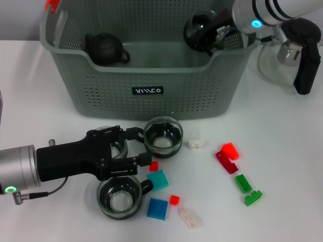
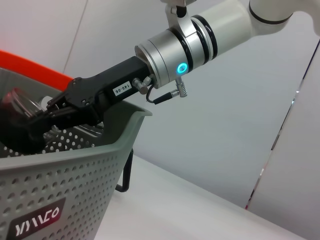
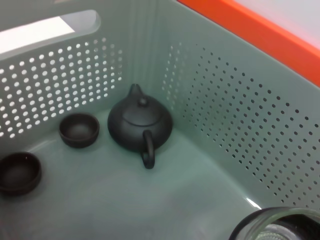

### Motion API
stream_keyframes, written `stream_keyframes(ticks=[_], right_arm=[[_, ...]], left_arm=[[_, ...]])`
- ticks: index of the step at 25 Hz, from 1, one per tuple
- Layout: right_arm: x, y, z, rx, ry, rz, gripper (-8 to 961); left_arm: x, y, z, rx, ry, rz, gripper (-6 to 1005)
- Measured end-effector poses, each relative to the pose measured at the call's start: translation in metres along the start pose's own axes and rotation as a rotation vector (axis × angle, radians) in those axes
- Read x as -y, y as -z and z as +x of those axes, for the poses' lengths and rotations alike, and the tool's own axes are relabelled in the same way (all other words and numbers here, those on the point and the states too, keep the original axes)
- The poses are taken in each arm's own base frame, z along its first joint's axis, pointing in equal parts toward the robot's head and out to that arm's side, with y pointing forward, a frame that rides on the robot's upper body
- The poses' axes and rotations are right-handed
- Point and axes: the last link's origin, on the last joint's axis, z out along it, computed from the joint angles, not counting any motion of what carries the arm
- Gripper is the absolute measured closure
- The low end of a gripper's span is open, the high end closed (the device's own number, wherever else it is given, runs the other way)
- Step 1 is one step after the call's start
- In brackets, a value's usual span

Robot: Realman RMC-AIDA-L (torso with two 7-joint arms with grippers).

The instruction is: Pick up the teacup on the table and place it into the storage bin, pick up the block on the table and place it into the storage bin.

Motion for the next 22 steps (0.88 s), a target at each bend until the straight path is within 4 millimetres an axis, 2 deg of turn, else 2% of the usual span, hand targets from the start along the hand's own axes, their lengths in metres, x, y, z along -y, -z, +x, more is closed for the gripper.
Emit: stream_keyframes(ticks=[8, 22], right_arm=[[-0.0011, -0.0007, 0.0002, -0.004, 0.006, 0.0, 899], [-0.0027, 0.0008, -0.0013, -0.008, 0.017, -0.01, 815]], left_arm=[[0.0, 0.0004, -0.0004, 0.0, 0.001, 0.001, 169], [-0.001, 0.0019, -0.003, -0.001, 0.006, 0.009, 169]])
